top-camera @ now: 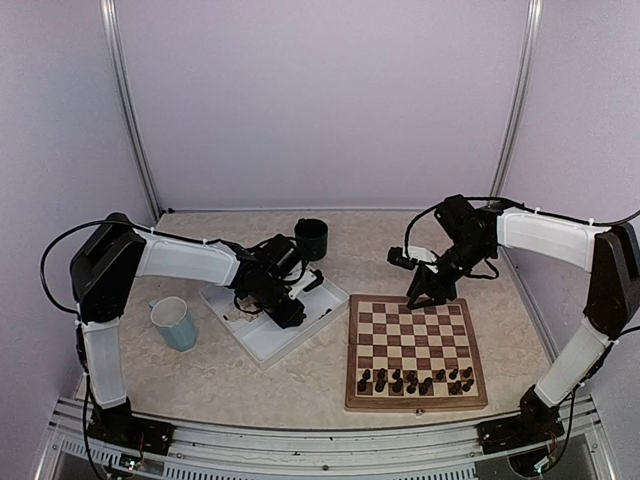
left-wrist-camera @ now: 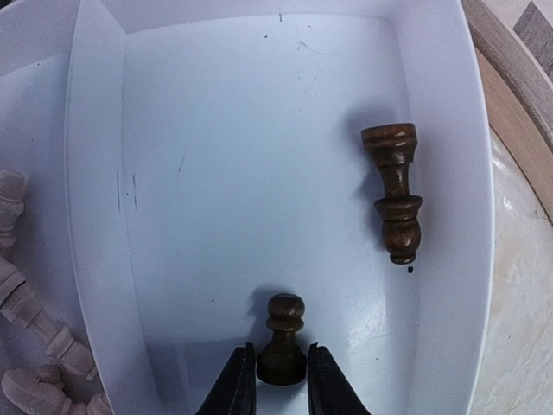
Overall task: Set up the chess pieces on the board
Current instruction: Pick up the pawn from the storage box, then pass from the left arm to the right
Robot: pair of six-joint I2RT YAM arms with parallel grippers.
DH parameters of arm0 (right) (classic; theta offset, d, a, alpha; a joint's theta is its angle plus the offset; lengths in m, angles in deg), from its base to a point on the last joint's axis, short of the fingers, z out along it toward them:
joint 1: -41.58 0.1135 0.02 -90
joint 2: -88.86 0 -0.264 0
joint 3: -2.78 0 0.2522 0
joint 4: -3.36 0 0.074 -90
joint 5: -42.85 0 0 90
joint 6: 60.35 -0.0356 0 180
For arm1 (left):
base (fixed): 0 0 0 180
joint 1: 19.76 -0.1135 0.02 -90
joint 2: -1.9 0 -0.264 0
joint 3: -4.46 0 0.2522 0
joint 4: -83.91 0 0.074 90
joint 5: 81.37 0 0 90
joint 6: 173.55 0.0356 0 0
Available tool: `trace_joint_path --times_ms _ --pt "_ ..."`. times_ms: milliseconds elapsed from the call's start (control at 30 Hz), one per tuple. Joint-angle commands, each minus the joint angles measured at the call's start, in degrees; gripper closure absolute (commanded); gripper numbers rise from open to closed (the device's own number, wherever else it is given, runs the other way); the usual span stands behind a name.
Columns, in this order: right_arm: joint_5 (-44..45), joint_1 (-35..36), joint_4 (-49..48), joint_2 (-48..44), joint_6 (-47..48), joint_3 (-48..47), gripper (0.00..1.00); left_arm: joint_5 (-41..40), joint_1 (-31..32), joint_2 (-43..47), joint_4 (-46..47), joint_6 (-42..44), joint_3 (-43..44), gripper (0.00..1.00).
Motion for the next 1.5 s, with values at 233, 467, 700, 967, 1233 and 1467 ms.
trace_joint_path --times_ms 233,467,700,967,1233,1467 --pt "-3.4 -0.2 -1.3 0.8 -3.2 -5.5 0.66 0.3 0.6 0.3 -3.6 0.0 0.2 0.89" --pt "-0.4 -1.2 -7.7 2.4 -11.7 -16.7 0.68 -1.0 0.7 8.6 0.1 -0.3 -0.9 0.9" --pt "-17.5 -5.3 -0.2 13.9 -18.6 -32.1 0.01 -1.6 2.6 16.1 8.0 -0.1 -2.2 0.9" --pt "-31.7 -0.6 -0.7 20.7 -24.2 -32.5 0.31 -2.4 7.4 17.2 15.8 -1.8 -0.1 0.89" --pt "-37.2 2.5 -3.6 21.8 -28.8 -27.7 0.47 -3.2 10.0 15.9 18.0 -3.1 1.3 0.89" --pt "-39.6 4.6 -4.4 21.8 -29.6 -26.0 0.53 -4.3 10.6 15.9 18.5 -3.1 1.3 0.89"
